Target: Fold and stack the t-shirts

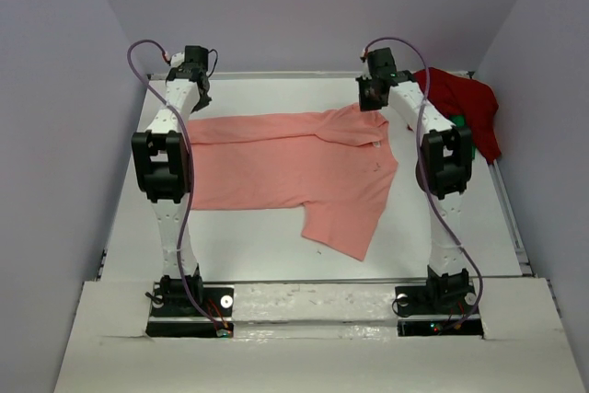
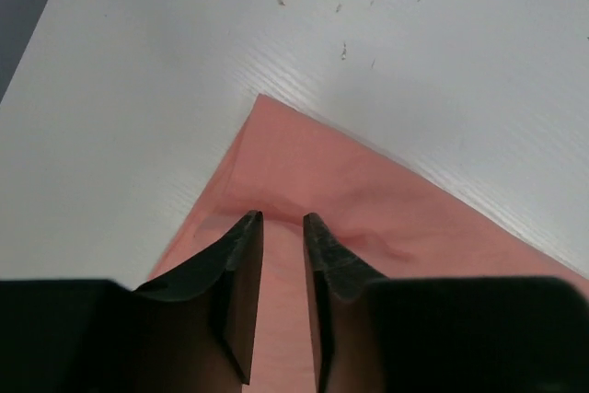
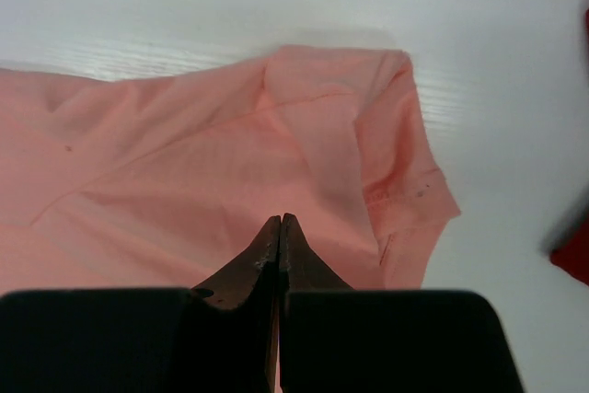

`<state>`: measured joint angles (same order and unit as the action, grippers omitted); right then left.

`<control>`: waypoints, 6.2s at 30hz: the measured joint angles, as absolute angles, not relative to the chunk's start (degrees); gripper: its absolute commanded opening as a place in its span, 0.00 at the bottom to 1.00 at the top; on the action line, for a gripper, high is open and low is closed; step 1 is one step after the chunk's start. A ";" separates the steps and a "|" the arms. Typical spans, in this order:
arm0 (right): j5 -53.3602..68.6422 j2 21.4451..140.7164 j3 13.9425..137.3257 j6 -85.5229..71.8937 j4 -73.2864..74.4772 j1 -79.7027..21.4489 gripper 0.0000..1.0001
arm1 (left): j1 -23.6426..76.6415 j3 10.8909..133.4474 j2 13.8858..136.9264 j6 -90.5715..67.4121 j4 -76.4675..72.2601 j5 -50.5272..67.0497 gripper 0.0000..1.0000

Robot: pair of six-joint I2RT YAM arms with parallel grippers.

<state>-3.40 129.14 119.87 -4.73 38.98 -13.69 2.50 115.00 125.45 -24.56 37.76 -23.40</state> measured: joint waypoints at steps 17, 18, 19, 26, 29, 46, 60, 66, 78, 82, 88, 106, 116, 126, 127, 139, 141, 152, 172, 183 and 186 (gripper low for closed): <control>-6.04 130.80 108.53 -4.73 38.30 -13.69 0.00 | 2.50 114.65 124.84 -23.42 37.56 -21.30 0.25; -6.26 130.45 107.98 -4.73 37.95 -13.69 0.00 | 2.52 113.45 124.20 -23.42 36.67 -21.17 0.29; -6.74 130.02 107.20 -4.73 37.67 -13.69 0.00 | 2.52 112.14 123.59 -23.42 36.25 -21.12 0.38; -9.21 126.17 106.02 -4.60 37.76 -13.85 0.01 | 2.68 100.29 113.67 -23.16 33.98 -21.04 0.57; -11.60 119.70 102.91 -5.08 37.54 -14.33 0.33 | 3.14 95.83 106.39 -22.92 32.82 -21.45 0.64; 3.60 75.11 69.12 -15.49 35.07 -17.23 0.58 | 2.87 75.16 89.49 -26.87 28.58 -11.27 0.63; 17.56 53.95 47.51 -24.12 35.46 -17.30 0.62 | -5.58 61.84 78.54 -29.45 28.10 -1.48 0.68; 20.40 51.51 38.46 -28.27 35.29 -17.67 0.62 | -9.63 57.25 73.25 -29.43 27.99 -0.71 0.70; 16.95 51.37 28.38 -40.40 27.51 -31.27 0.61 | -12.10 51.13 74.15 -29.28 27.59 -3.18 0.70; 10.68 57.63 28.23 -45.15 25.63 -42.70 0.61 | -12.10 50.89 74.15 -29.30 27.18 -3.49 0.70; -1.17 65.28 29.45 -51.83 25.19 -52.21 0.61 | -12.10 50.89 74.15 -29.06 26.48 -3.90 0.70; -14.24 64.07 29.47 -58.94 29.58 -54.96 0.59 | -12.10 50.06 74.15 -29.02 25.47 -6.35 0.70; -14.59 67.55 30.09 -64.42 25.98 -61.49 0.26 | -12.10 50.06 74.70 -29.47 25.47 -7.25 0.70; -16.36 74.32 33.98 -68.84 25.67 -66.74 0.02 | -12.10 49.52 77.67 -30.24 25.56 -7.81 0.66; -16.53 74.52 34.04 -69.06 25.52 -66.78 0.04 | -12.10 49.52 77.67 -30.37 25.56 -7.99 0.66; -23.59 76.64 39.00 -67.81 30.79 -69.45 0.52 | -10.22 50.39 78.11 -30.94 26.81 -12.60 0.66; -25.76 78.43 41.87 -68.38 33.50 -69.97 0.53 | -9.80 50.39 78.11 -30.87 26.79 -13.19 0.67; -31.03 80.53 43.31 -76.58 45.12 -70.59 0.53 | -9.08 50.50 78.11 -29.82 26.02 -15.53 0.67; -27.81 74.28 37.50 -79.44 41.21 -70.59 0.39 | -8.69 51.07 78.11 -29.61 25.58 -15.05 0.67; -27.53 76.05 37.56 -79.75 39.38 -70.59 0.50 | -8.69 51.88 78.06 -29.47 25.56 -15.05 0.67; -27.57 76.14 37.71 -80.47 39.07 -70.59 0.52 | -8.69 51.90 77.93 -29.39 25.56 -15.03 0.67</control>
<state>-27.57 76.14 37.71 -80.47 39.07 -70.59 -8.69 51.90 77.93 -29.39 25.56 -15.03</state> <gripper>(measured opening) 0.496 0.669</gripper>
